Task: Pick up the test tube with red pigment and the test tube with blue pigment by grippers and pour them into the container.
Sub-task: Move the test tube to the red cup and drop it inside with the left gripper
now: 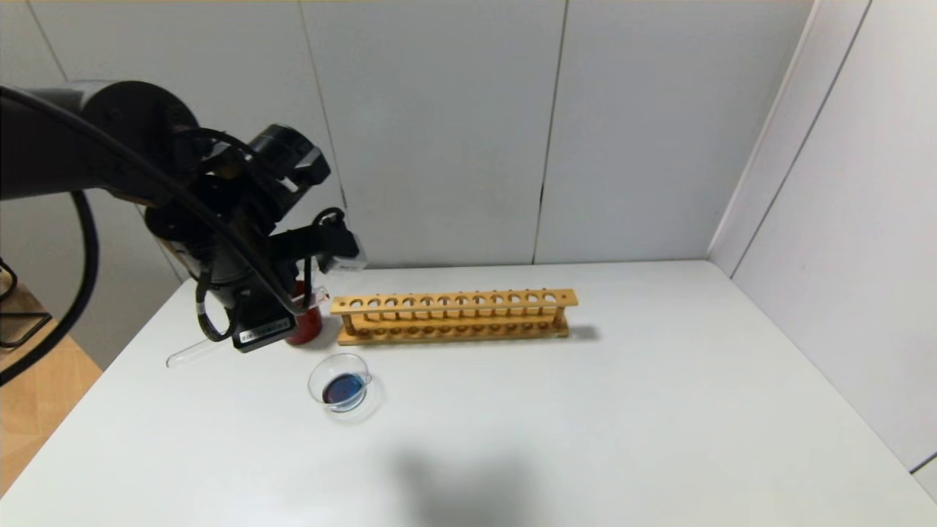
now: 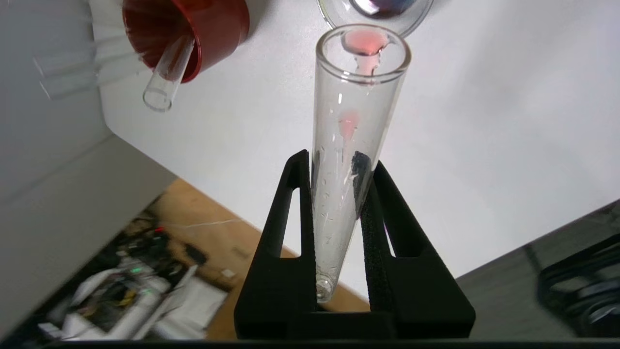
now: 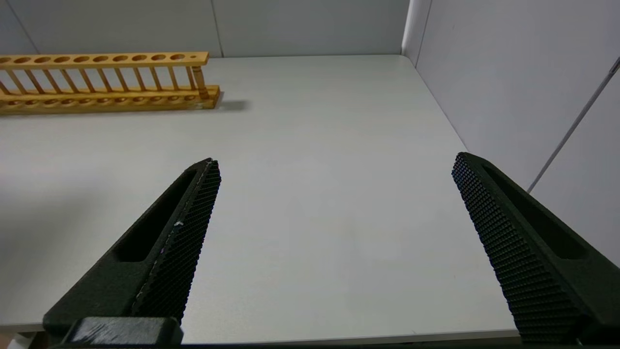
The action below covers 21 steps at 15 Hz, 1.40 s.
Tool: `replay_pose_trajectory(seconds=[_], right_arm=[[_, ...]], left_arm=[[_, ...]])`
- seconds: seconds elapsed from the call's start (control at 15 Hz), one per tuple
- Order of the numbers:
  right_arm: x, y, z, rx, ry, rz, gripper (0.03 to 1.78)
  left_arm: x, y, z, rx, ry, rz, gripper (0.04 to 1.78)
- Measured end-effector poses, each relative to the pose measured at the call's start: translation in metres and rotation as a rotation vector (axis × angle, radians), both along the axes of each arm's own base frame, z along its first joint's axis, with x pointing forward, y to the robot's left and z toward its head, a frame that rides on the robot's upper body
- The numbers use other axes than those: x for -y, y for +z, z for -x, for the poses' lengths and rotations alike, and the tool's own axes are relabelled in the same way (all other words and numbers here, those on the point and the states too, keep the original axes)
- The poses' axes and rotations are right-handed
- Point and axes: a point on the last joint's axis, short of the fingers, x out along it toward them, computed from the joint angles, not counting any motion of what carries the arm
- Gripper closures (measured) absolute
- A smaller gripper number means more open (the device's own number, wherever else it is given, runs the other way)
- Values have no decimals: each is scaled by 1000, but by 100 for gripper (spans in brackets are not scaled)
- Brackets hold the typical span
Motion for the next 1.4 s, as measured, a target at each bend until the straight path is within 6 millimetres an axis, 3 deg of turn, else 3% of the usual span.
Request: replay_pose_trajectory(seconds=[0.33, 0.6, 0.8, 0.93, 1.4], right_arm=[[0, 0, 0, 0, 0, 0, 6], [0, 0, 0, 0, 0, 0, 6], [0, 0, 0, 0, 0, 0, 6], [0, 0, 0, 0, 0, 0, 6], [0, 0, 0, 0, 0, 0, 6]], left_arm=[[-27, 7, -8, 355, 215, 481, 149], [-74, 48, -32, 727, 330, 873, 149], [-98, 75, -45, 858, 327, 1001, 149], [-107, 71, -57, 870, 350, 997, 149], [-118, 30, -91, 779, 440, 975, 149]])
